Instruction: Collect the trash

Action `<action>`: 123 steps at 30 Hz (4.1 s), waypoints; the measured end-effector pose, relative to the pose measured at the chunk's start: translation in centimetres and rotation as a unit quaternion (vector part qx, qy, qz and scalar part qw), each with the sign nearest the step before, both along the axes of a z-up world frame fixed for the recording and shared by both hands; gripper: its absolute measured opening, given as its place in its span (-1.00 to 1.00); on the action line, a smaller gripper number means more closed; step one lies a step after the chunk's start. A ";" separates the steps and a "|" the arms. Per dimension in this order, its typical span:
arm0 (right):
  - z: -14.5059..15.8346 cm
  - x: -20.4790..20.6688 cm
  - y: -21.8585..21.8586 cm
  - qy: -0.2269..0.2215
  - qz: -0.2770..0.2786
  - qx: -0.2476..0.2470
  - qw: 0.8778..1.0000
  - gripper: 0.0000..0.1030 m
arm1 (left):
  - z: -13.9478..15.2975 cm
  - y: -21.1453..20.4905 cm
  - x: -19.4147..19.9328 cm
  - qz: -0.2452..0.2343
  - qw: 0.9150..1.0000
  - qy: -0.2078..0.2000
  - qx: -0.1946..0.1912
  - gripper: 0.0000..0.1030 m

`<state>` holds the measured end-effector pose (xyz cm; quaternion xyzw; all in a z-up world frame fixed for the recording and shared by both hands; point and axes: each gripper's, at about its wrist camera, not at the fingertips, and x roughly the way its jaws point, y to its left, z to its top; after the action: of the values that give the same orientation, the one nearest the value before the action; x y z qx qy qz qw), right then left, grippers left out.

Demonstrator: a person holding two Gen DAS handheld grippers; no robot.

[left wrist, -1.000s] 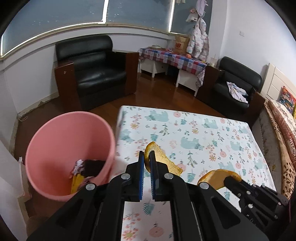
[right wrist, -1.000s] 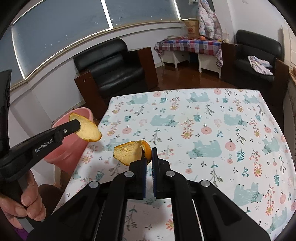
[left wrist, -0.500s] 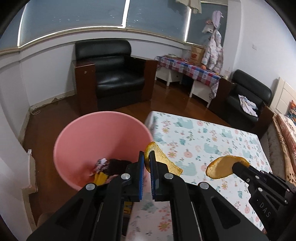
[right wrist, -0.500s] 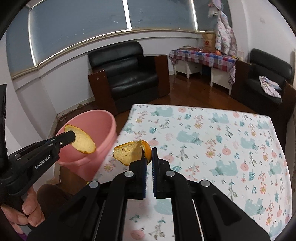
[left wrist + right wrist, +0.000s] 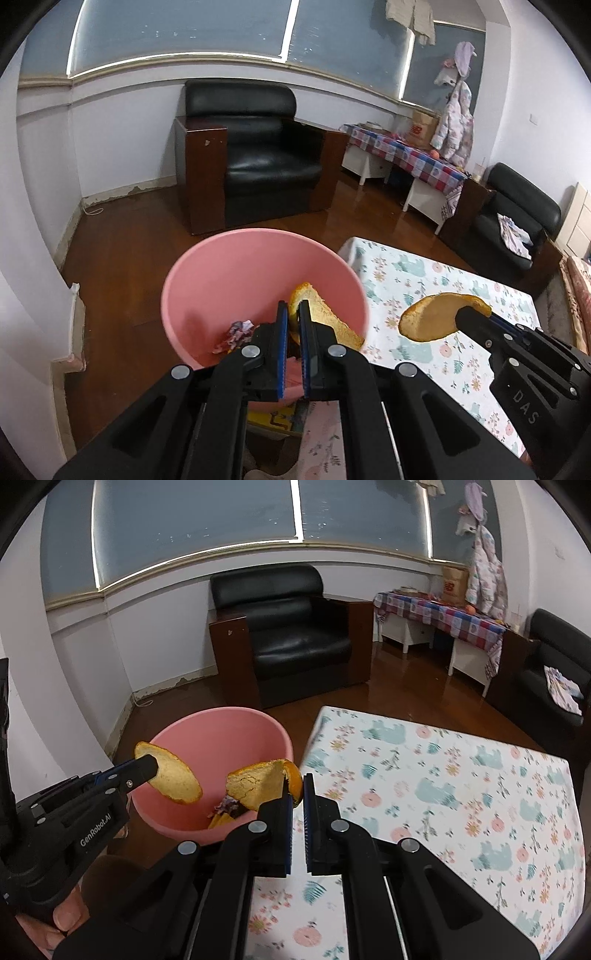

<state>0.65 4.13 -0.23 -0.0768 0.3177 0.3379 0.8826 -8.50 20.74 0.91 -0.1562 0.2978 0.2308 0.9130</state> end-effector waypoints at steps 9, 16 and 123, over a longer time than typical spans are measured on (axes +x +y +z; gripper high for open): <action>-0.3 -0.2 3.3 -0.012 0.018 -0.018 1.000 -0.90 | -0.2 1.7 -0.7 0.024 1.000 -0.004 0.004 -0.89; -0.9 0.0 5.2 -0.012 0.025 -0.031 0.999 -0.90 | -0.8 3.7 -0.8 0.044 0.999 -0.003 0.000 -0.89; 0.7 -2.9 -1.9 -0.004 0.034 0.054 0.998 0.14 | 3.2 -2.2 -4.1 0.030 0.998 -0.028 0.048 0.03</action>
<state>-2.20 2.25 0.43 -0.0411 0.2931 0.3845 0.8744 -12.60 18.54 4.06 -0.1273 0.2557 0.2676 0.9202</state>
